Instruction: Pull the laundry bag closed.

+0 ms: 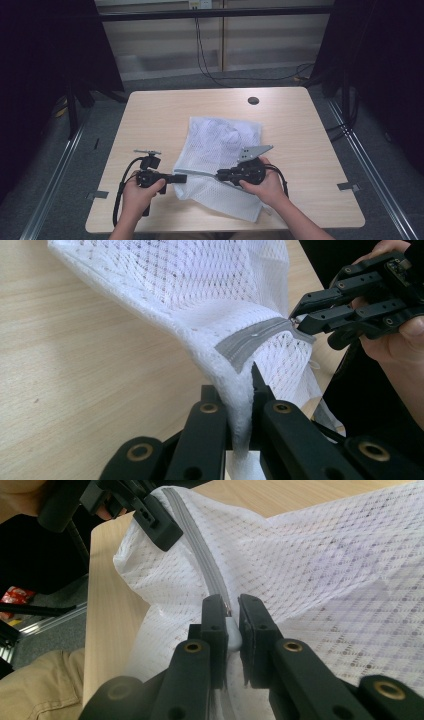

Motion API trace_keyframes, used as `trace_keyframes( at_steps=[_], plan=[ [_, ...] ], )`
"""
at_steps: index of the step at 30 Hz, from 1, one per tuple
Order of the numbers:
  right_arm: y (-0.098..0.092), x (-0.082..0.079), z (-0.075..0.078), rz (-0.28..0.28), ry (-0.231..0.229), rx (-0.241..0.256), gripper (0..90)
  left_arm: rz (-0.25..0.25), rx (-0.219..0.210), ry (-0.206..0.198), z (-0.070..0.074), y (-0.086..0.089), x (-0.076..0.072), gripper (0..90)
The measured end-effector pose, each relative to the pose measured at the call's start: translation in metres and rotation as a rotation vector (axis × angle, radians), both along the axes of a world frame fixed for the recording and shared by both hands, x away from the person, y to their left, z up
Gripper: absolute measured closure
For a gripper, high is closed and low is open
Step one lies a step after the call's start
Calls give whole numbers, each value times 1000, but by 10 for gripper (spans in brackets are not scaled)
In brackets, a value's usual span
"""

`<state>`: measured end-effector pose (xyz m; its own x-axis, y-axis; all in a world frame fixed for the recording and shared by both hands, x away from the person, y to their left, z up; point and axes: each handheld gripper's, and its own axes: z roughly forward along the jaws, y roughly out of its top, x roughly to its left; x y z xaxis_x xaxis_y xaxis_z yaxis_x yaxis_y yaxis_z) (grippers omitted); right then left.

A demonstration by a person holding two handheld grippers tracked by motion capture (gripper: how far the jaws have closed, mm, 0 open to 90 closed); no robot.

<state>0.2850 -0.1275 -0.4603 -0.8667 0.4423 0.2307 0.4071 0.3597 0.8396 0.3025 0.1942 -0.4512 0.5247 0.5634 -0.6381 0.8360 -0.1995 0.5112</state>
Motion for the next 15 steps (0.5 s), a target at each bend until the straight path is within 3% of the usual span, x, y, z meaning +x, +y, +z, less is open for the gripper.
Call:
trace_keyframes(
  at_steps=[15],
  plan=[
    [-2,1,-2,0,4,-4,820,4,1,0,-1,0,0,900]
  ],
)
